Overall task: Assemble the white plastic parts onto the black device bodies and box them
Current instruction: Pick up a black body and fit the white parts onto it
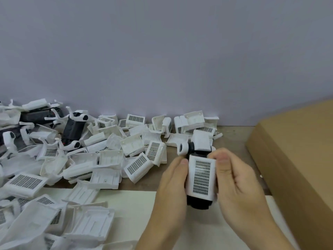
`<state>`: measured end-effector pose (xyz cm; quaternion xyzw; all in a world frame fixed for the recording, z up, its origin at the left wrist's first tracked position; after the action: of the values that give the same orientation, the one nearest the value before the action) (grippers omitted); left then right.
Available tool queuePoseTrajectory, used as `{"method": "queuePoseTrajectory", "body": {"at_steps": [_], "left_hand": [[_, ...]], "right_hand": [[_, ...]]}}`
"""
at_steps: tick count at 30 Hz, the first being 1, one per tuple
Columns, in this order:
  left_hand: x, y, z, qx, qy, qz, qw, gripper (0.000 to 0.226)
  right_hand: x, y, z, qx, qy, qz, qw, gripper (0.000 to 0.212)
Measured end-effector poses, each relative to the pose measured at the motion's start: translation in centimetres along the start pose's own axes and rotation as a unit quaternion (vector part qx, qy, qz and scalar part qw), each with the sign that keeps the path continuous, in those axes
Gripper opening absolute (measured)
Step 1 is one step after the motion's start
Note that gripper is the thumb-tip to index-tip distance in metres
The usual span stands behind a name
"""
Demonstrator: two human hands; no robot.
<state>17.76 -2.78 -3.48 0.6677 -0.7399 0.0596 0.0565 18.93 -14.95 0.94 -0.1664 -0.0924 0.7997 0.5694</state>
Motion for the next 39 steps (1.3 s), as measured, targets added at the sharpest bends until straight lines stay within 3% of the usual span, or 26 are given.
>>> {"method": "queuePoseTrajectory", "body": {"at_steps": [6, 11, 15, 24, 27, 31, 39], "left_hand": [[1.6, 0.0, -0.4, 0.021, -0.036, 0.060, 0.997, 0.035], [1.0, -0.2, -0.2, 0.026, -0.030, 0.040, 0.998, 0.038], [0.5, -0.1, -0.2, 0.032, -0.045, 0.019, 0.998, 0.047], [0.2, 0.5, -0.6, 0.047, -0.046, 0.012, 0.998, 0.027], [-0.2, 0.5, -0.7, 0.057, -0.036, 0.005, 0.998, 0.033], [-0.7, 0.5, -0.5, 0.062, -0.019, -0.010, 0.998, 0.032], [-0.9, 0.5, -1.6, 0.088, -0.041, -0.033, 0.995, 0.020]], "right_hand": [[-1.1, 0.5, 0.6, -0.014, 0.144, -0.083, 0.986, 0.032], [-0.6, 0.6, -0.4, -0.011, -0.002, -0.074, 0.997, 0.016], [-0.2, 0.5, -1.0, 0.010, -0.045, -0.067, 0.997, 0.008], [-0.2, 1.2, -4.5, 0.137, -0.145, -0.110, 0.974, 0.003], [0.5, 1.3, -5.2, 0.160, -0.156, -0.105, 0.969, 0.012], [1.2, 1.1, -5.2, 0.167, -0.175, -0.078, 0.967, 0.045], [1.7, 0.7, -4.1, 0.147, -0.161, -0.020, 0.976, 0.042]]}}
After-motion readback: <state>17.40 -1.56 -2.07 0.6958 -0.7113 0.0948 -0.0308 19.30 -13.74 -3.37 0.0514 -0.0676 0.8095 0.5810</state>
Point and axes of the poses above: each hand's wrist, its own y-axis away from the middle knuckle, its own x-axis out of the palm, z = x × y, the point moved 10 cm from there along -y, towards the middle knuckle, and after that the axes turned 15 degrees about z, right-handed, at the moved point
